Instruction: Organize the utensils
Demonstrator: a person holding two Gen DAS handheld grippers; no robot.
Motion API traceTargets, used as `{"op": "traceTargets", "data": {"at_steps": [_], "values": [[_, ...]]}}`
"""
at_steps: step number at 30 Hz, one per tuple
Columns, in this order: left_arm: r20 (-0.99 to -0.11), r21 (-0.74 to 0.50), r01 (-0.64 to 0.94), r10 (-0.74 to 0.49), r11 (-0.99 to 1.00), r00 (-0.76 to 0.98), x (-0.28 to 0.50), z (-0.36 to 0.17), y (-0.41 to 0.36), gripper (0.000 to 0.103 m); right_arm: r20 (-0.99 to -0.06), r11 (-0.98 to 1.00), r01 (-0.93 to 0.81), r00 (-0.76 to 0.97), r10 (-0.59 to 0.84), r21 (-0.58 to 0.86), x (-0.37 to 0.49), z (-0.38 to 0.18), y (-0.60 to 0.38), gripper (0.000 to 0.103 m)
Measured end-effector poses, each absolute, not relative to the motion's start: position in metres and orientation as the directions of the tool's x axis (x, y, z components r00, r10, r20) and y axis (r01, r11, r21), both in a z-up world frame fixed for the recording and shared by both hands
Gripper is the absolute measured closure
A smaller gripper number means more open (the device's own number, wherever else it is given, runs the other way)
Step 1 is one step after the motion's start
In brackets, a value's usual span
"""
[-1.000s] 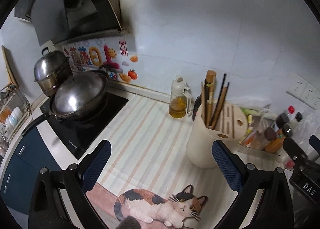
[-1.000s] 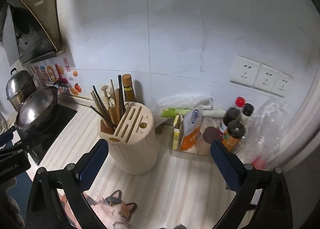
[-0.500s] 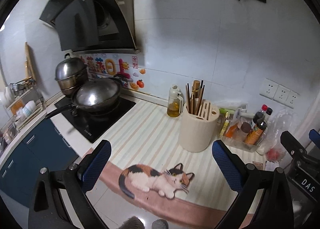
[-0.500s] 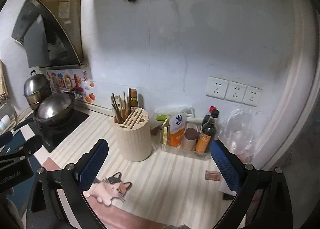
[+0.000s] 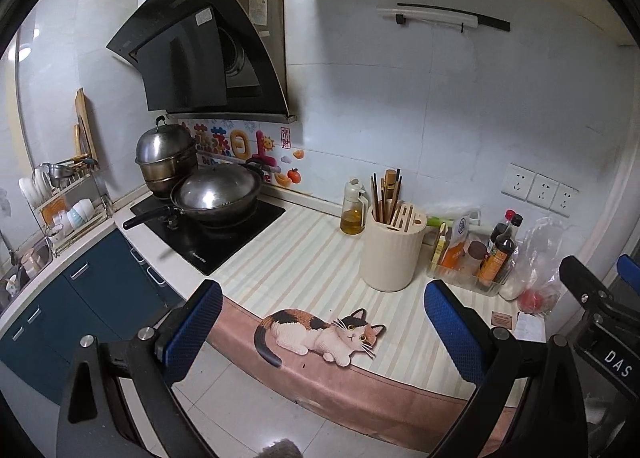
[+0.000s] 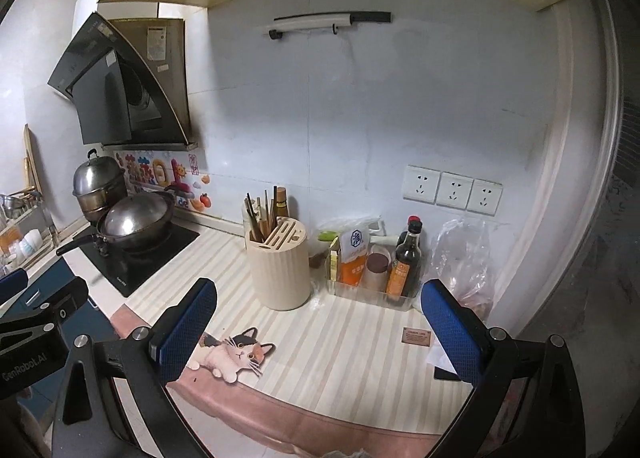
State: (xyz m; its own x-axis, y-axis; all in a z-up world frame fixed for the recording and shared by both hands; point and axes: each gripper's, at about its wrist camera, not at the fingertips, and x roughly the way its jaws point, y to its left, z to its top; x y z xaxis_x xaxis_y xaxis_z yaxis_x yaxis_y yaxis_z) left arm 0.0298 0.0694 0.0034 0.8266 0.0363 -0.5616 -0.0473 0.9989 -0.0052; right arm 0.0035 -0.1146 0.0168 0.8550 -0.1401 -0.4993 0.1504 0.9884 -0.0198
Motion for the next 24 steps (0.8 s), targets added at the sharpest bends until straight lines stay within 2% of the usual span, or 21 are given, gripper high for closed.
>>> {"op": "traceTargets", "data": {"at_steps": [24], "values": [[-0.571,0.000,-0.033,0.028,0.999,0.820,0.032,-0.001,0.076,0.000,-0.520,0.985,0.169,0.838,-0.163,-0.037,0.009,0.018,-0.106,0.000]]}}
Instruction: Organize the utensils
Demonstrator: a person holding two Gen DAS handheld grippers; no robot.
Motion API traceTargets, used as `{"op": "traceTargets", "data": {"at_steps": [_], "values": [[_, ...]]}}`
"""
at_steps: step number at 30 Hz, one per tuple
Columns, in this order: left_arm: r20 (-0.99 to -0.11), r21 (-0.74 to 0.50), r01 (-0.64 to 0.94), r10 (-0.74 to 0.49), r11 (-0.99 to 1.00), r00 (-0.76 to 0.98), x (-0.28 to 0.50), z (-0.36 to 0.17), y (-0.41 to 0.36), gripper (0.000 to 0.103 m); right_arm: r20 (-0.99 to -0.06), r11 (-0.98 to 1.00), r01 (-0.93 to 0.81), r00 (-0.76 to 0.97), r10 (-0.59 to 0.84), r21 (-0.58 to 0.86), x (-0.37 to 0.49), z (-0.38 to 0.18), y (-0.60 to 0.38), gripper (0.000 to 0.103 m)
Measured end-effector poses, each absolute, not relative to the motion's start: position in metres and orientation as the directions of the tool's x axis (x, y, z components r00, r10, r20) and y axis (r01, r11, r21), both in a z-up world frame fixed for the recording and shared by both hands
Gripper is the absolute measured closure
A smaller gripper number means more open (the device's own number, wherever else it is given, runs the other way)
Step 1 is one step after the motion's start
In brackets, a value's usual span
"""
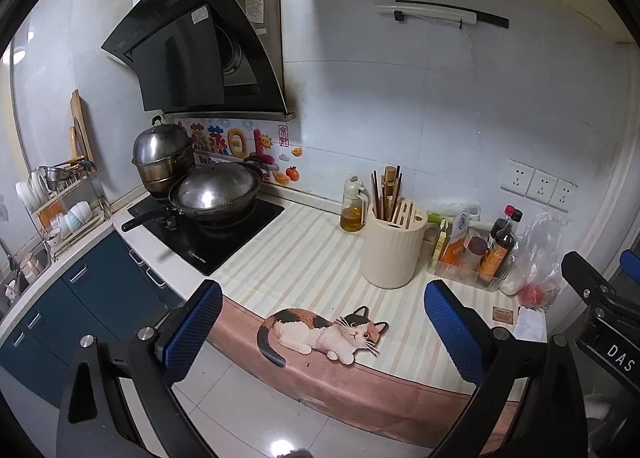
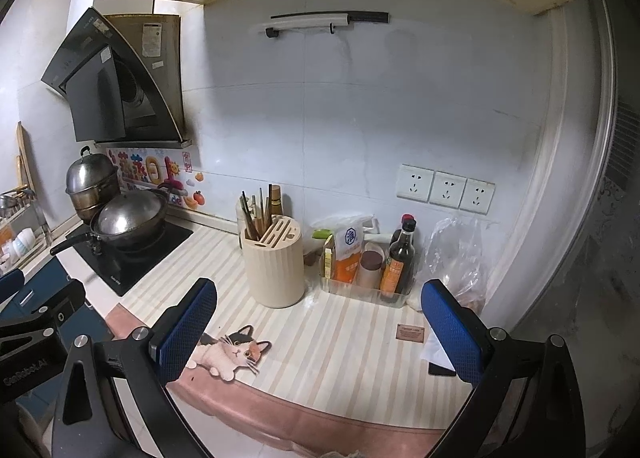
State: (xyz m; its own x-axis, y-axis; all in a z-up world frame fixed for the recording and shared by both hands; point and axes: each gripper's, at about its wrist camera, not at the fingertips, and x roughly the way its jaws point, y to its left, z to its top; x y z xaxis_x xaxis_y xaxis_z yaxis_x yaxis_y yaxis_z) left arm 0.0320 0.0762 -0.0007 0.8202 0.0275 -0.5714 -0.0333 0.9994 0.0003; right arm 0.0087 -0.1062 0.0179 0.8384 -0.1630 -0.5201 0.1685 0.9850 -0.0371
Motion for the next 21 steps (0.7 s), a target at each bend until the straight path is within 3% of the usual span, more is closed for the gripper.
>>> {"op": "traceTargets", "data": {"at_steps": [21], "values": [[-0.563,0.002,-0.007,0.007,1.000,0.826,0.0323,0.0040,0.0736,0.000,-0.533,0.987,0.156,0.833,-0.147,-0.029,0.0119,0.0160,-0.1042,0.000]]}}
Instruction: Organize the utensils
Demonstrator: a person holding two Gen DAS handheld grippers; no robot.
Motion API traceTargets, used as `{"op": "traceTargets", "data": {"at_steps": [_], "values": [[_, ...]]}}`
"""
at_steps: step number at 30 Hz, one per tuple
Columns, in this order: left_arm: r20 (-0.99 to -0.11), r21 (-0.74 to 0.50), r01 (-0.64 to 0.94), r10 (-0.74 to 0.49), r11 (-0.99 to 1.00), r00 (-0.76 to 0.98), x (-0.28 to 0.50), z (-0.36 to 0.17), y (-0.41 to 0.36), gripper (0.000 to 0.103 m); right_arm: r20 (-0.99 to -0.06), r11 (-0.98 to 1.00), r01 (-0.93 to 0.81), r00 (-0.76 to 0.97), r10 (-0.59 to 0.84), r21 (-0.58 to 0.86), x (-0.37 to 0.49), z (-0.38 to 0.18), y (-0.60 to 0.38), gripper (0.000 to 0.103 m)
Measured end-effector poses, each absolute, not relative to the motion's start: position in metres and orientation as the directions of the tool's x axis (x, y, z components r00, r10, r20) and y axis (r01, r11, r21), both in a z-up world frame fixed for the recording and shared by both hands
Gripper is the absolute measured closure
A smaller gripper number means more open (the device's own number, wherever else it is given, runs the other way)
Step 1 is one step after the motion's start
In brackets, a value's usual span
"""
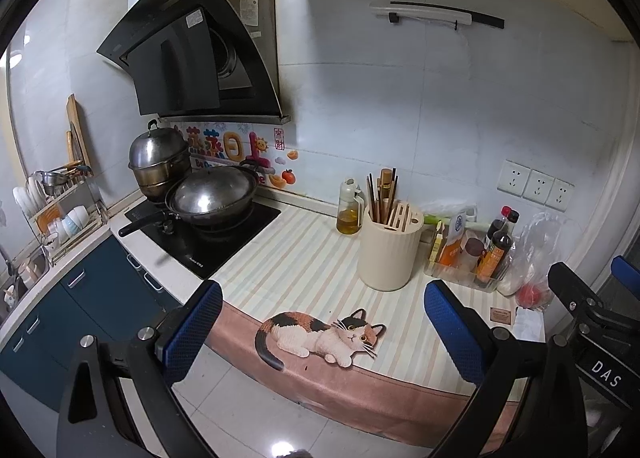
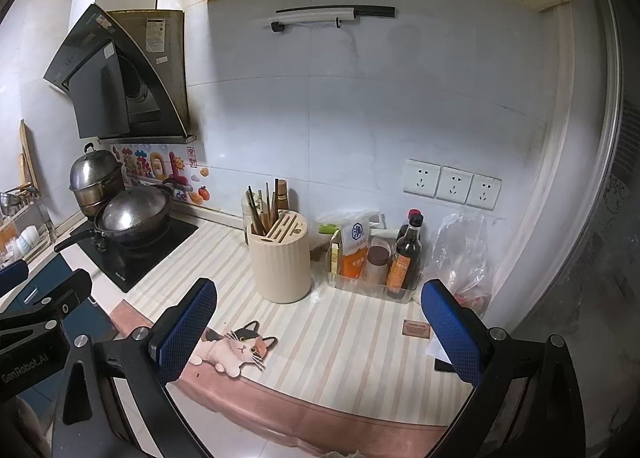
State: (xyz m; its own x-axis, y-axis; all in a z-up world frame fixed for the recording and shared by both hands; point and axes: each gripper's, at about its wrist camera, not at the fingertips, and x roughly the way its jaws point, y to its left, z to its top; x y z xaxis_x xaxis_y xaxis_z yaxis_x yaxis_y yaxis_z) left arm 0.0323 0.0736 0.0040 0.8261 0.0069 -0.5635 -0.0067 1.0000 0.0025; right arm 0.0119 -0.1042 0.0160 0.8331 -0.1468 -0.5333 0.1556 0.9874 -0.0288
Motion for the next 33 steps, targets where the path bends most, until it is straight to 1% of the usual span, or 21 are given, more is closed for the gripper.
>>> {"op": "traceTargets", "data": {"at_steps": [33], "values": [[-0.575,-0.008,0.000,-0.005,1.000,0.818,0.0363,0.0058,0.0803,0.000,-0.544,0.990,0.135,0.829,-0.131,-0.033,0.0146,0.0161,-0.0998,0.000]]}}
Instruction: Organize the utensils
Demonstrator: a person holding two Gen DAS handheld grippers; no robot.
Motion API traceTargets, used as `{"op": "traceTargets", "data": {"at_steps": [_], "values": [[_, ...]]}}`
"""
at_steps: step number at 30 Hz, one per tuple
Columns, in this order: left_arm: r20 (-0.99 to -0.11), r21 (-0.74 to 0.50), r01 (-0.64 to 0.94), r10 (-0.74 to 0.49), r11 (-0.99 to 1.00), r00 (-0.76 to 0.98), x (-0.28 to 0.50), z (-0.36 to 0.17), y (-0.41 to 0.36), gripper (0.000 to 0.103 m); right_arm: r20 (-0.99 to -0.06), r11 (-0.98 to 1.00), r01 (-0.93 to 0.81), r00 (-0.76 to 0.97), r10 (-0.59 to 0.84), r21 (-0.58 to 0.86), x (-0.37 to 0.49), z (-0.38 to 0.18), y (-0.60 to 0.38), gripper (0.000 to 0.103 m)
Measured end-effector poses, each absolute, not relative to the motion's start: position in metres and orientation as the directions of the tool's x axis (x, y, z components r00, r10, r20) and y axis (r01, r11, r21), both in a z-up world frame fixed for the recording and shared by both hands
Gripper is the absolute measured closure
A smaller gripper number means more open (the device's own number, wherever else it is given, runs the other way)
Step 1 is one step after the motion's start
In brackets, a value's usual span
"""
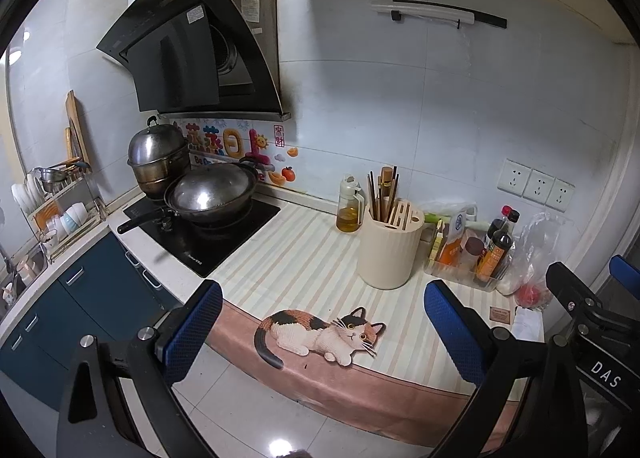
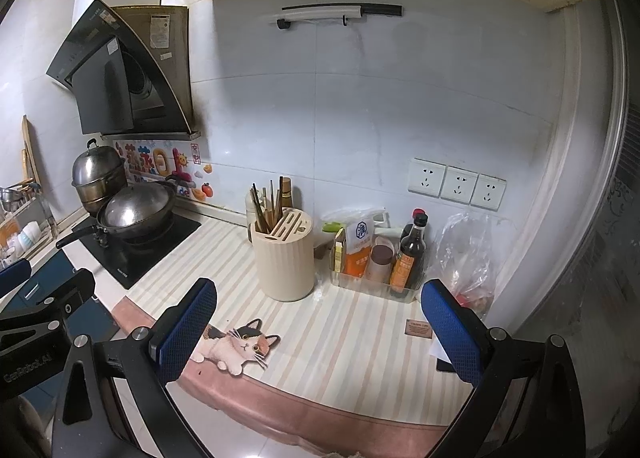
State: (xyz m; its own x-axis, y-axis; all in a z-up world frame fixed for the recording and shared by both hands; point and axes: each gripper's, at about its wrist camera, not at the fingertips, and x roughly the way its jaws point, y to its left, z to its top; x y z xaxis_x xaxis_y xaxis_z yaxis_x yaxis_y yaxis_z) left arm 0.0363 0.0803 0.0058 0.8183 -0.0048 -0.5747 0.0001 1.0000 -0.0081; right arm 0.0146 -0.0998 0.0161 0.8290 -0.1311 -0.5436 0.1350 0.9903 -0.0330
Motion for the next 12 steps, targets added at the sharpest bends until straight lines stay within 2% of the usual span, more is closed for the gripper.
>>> {"op": "traceTargets", "data": {"at_steps": [12], "values": [[-0.575,-0.013,0.005,-0.011,1.000,0.818,0.0365,0.0063,0.0826,0.000,-0.542,0.990,0.138,0.829,-0.137,-0.038,0.0161,0.0190,-0.0973,0.000]]}}
